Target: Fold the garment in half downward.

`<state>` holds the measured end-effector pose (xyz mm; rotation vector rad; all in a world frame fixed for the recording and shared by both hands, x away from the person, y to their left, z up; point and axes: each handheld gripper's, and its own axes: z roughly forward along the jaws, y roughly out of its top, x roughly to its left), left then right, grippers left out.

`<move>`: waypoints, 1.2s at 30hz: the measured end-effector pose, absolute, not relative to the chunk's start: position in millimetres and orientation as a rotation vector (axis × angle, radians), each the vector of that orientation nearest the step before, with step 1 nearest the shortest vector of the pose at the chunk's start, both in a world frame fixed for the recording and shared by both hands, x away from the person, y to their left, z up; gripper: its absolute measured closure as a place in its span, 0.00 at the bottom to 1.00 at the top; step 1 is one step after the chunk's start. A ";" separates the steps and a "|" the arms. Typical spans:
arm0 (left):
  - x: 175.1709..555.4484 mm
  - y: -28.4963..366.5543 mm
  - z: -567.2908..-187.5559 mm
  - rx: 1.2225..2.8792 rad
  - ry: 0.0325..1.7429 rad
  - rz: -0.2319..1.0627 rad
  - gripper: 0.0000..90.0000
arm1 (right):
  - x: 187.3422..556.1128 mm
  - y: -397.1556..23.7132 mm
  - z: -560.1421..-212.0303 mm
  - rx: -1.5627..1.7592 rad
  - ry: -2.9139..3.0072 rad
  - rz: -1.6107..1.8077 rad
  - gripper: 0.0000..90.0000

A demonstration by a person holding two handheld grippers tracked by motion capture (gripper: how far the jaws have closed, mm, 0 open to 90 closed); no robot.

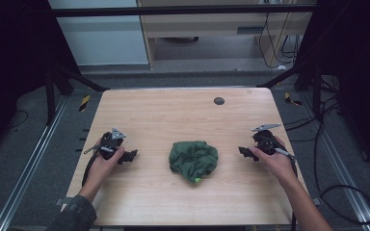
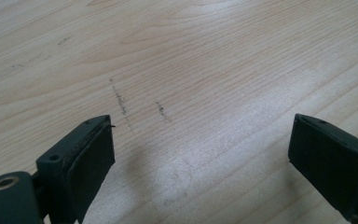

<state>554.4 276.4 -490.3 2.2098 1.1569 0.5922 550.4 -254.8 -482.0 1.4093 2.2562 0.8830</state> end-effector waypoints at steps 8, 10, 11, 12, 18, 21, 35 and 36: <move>560.4 277.6 -490.9 2.199 1.167 0.585 0.07 | 559.1 -255.4 -490.9 1.438 2.215 0.878 0.12; 561.2 277.7 -491.7 2.193 1.171 0.588 0.07 | 560.1 -255.9 -491.8 1.439 2.209 0.877 0.11; 563.1 278.1 -493.7 2.186 1.178 0.584 0.07 | 562.3 -257.2 -493.7 1.457 2.183 0.886 0.11; 563.1 278.1 -493.7 2.186 1.178 0.584 0.07 | 562.3 -257.2 -493.7 1.457 2.183 0.886 0.11; 567.8 279.7 -499.6 2.163 1.201 0.568 0.05 | 565.5 -258.0 -497.3 1.486 2.147 0.895 0.12; 568.4 279.9 -501.8 2.140 1.198 0.557 0.05 | 566.7 -256.6 -500.7 1.481 2.142 0.901 0.14; 568.0 281.1 -507.5 2.088 1.213 0.528 0.00 | 559.6 -234.3 -511.6 1.562 1.968 0.844 0.00; 568.0 281.1 -507.5 2.088 1.213 0.528 0.00 | 559.6 -234.3 -511.6 1.562 1.968 0.844 0.00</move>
